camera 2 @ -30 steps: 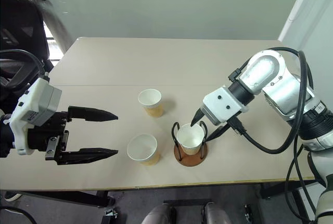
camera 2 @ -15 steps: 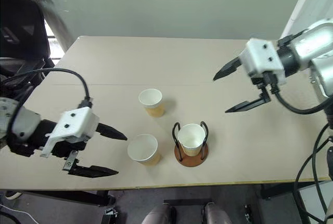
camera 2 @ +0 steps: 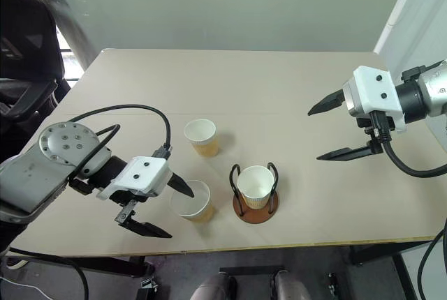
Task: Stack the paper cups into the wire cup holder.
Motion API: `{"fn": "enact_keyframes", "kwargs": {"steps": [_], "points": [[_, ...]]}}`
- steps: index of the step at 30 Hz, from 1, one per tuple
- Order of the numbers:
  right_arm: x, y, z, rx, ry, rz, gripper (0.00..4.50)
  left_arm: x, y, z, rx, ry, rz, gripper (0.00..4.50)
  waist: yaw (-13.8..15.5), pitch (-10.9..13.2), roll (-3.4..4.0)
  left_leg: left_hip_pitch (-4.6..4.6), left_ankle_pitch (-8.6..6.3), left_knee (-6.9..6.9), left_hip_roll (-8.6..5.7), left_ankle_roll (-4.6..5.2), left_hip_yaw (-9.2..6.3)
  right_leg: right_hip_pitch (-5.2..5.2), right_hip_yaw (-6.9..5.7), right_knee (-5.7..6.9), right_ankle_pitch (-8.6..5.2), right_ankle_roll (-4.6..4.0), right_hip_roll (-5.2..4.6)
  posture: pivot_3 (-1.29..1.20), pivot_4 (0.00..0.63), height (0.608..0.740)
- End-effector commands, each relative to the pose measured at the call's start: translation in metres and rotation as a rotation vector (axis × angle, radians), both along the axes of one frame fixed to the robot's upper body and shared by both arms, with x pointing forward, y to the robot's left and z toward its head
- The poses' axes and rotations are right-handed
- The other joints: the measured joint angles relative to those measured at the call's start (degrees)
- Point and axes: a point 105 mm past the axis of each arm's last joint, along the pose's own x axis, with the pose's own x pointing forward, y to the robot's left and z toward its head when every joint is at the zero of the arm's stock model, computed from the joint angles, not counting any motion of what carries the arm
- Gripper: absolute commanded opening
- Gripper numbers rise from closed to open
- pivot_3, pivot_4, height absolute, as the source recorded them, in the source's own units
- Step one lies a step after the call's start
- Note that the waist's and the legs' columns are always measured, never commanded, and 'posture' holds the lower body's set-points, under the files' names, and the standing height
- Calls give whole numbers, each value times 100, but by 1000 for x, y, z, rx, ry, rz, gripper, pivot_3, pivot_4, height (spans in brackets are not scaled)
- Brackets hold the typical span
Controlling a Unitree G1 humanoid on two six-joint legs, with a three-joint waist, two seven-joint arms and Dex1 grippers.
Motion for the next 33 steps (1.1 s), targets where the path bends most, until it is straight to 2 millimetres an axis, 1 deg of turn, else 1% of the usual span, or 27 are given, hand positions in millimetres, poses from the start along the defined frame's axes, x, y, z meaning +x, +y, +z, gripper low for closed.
{"fn": "enact_keyframes", "kwargs": {"steps": [1,7,14,17,22,26,27,29,32,33], "points": [[-5,-2,14,2,-74,-18,4424,-2,-1,6,10,-9,-46,4500,1,0,0,0,1,1,-1,2,0,1,0,-1,1,2,0,0,150,740],[-6,-2,15,4,-83,-32,4424,-2,-3,-3,13,19,-65,4500,0,0,0,1,8,5,0,12,0,3,0,1,5,9,0,0,150,740],[-6,-1,15,11,-92,-47,4424,6,-4,-18,42,9,-83,4500,2,0,1,1,9,7,0,13,1,5,0,0,8,14,0,0,150,740],[-7,-1,16,10,-95,-52,4500,10,-6,-21,43,-7,-86,3903,2,-1,1,0,9,7,0,14,1,5,0,0,10,17,0,0,150,740],[-8,-2,16,7,-98,-59,4500,8,-8,-23,37,0,-99,2176,4,-1,1,0,11,9,-1,16,1,7,1,-2,15,25,0,0,150,740],[-8,-2,16,3,-100,-63,4500,11,-7,-24,43,-11,-89,810,5,-1,1,0,13,9,-1,18,1,7,1,-1,15,26,0,0,150,740],[-8,-2,16,2,-100,-65,4500,11,-6,-24,44,-11,-90,356,5,-1,1,0,14,9,-1,19,1,7,1,-1,16,26,0,0,150,740],[-10,-5,14,-4,-86,-71,4500,10,-6,-22,40,-11,-94,41,8,-1,1,0,14,11,-1,20,1,8,1,-1,16,27,0,0,150,740],[-13,-10,10,-10,-58,-82,4500,11,-6,-20,37,-18,-93,41,24,-1,1,0,14,11,-1,20,1,10,1,-3,16,28,0,0,150,740],[-19,-12,10,13,-29,-76,4500,9,-5,-18,32,-15,-98,41,25,0,1,0,14,12,-1,20,1,11,1,-3,16,29,0,0,150,740]]}}
